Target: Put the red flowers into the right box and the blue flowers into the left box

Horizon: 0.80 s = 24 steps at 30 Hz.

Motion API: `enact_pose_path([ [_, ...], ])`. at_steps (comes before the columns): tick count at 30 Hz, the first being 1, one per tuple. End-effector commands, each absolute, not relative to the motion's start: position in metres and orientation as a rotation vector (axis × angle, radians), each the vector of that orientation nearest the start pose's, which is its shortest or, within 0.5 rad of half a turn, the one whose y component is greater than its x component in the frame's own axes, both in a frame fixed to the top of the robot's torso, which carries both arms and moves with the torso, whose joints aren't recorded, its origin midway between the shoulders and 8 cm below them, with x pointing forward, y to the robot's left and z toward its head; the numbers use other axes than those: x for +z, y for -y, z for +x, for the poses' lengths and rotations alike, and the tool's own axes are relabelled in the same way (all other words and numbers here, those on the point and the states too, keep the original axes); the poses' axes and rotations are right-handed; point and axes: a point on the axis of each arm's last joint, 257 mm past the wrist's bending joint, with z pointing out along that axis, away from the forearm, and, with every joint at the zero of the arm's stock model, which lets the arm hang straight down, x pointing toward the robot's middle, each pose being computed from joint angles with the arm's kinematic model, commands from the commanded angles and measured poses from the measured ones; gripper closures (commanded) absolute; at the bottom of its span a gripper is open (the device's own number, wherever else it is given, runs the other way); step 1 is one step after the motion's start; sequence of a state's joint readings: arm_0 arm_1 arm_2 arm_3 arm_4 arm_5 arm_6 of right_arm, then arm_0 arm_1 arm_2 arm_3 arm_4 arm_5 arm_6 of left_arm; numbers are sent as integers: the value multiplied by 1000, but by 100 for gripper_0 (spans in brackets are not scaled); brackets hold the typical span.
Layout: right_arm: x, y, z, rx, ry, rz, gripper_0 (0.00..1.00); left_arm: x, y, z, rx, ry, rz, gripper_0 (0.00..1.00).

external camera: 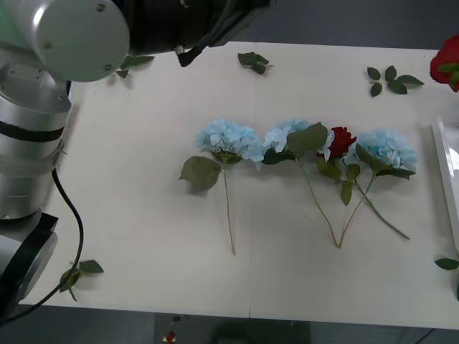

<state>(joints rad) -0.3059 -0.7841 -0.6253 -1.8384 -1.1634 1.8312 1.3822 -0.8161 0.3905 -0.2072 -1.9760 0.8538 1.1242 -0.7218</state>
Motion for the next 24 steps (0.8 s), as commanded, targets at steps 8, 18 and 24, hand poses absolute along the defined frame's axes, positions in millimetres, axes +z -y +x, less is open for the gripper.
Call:
enact_pose_path([
  [8,-109,502,394,70,-2511,455,100,-57,-31,458,-957,-2159,182,0],
  [18,-148,570,387,-258,-2441,543,100,-144,-81,455,-788,-2442,39,0],
  [24,-165,589,393,-296,-2394,580,100,-171,-84,467,-805,-2485,-42,0],
])
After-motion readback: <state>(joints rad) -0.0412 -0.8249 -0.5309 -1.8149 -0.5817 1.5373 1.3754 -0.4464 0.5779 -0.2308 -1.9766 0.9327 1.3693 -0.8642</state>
